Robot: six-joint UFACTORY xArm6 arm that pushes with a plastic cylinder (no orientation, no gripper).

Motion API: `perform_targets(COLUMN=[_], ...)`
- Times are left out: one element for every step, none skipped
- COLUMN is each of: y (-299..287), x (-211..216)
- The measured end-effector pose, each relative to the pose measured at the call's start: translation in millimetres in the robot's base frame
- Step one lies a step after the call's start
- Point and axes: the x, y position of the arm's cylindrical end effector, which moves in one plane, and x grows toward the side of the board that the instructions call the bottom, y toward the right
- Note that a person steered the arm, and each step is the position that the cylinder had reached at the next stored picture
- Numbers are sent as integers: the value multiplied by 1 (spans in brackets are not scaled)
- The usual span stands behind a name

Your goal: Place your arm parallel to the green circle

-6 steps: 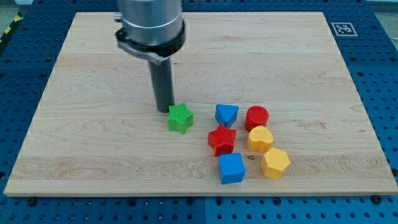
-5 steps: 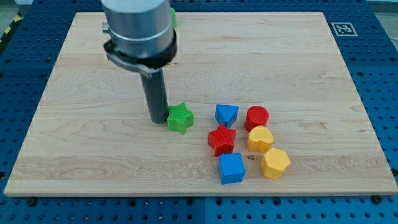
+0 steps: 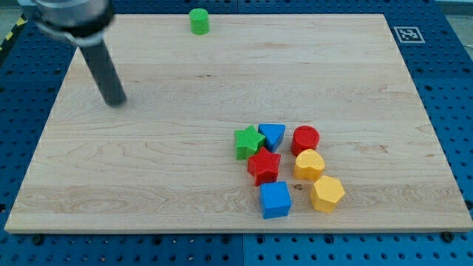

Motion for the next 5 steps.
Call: perform_targets(y=[-15,5,11,42,95], x=[-101,-178,-185,-189,-189])
